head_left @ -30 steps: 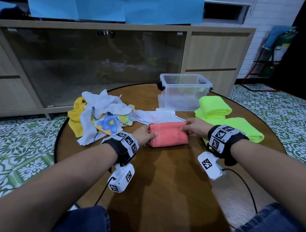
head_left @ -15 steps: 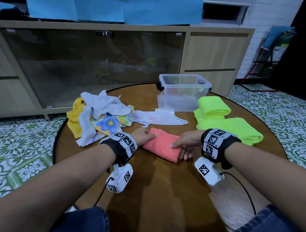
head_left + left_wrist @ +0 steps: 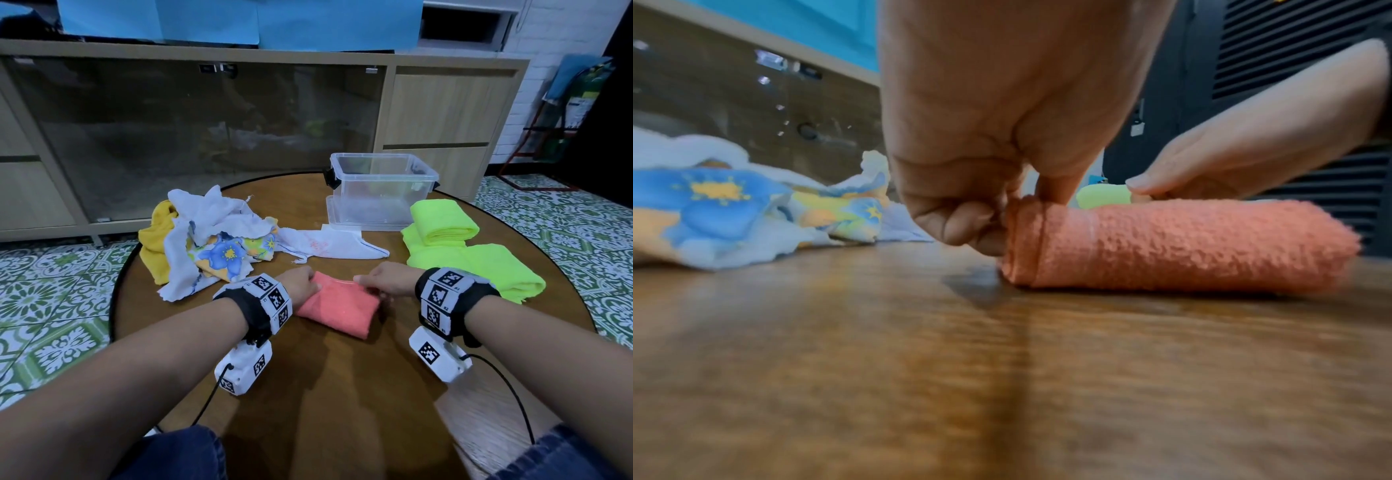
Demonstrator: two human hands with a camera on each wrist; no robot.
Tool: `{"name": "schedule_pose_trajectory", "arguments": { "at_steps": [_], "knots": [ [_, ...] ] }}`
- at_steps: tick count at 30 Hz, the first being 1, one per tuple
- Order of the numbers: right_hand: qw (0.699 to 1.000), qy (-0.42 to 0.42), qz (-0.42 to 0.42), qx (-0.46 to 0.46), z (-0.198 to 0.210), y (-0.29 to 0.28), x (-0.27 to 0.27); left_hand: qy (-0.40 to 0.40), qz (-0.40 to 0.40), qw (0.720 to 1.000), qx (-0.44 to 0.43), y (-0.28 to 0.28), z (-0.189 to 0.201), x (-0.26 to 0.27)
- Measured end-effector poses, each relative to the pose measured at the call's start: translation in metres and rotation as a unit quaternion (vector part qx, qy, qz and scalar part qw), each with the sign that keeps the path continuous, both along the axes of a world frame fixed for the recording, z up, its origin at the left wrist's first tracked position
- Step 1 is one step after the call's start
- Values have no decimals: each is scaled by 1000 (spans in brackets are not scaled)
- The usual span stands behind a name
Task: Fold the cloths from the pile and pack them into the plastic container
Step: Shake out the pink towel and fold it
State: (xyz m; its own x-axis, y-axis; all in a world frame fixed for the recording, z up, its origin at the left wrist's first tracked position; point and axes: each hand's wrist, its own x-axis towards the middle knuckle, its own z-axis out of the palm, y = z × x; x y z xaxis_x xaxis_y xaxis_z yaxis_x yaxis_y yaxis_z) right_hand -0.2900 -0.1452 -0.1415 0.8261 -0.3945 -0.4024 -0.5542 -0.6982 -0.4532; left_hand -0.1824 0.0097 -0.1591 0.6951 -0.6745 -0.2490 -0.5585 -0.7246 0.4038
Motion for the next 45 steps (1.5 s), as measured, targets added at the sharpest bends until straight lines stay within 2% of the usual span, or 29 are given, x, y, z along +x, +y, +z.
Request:
{"name": "schedule_pose_trajectory", "arguments": {
  "at_steps": [2,5,11,15,18,20,24,27,31,36,39,42,45],
  "knots": [
    [997,-41,17,-60,-2,4,2,-11,-17,1000,12,2,1,1],
    [998,-55,13,-42,-10,14,6,-19,-35,999,17,4,2,3],
    [999,38,17,-23,-13,28,16,8,-40,999,26,3,3,6],
    [995,99,-15,-7,-7,25,15,48,-30,997,-56,4,7,14],
    [995,66,-75,7,-3,14,10,117,-37,981,-151,14,14,26],
    [992,31,-119,-1,0,3,7,132,-62,977,-158,24,18,36],
    [990,8,-132,-42,5,-7,5,67,-125,988,-66,35,12,44],
    [991,10,-130,-39,3,-7,6,-6,-133,991,-15,29,7,34],
    [988,-34,-137,-60,2,-8,10,-145,-191,970,26,11,11,2],
    [977,-94,-115,-152,5,-15,6,-114,-253,943,184,-2,-10,-40],
    [977,-113,-28,-181,4,-9,1,-108,-265,936,202,0,-8,-39],
    [979,-88,73,-169,0,10,1,-94,-251,943,198,2,-1,-33],
    [977,-47,132,-161,-10,23,6,-92,-226,946,213,4,1,-27]
  ]
}}
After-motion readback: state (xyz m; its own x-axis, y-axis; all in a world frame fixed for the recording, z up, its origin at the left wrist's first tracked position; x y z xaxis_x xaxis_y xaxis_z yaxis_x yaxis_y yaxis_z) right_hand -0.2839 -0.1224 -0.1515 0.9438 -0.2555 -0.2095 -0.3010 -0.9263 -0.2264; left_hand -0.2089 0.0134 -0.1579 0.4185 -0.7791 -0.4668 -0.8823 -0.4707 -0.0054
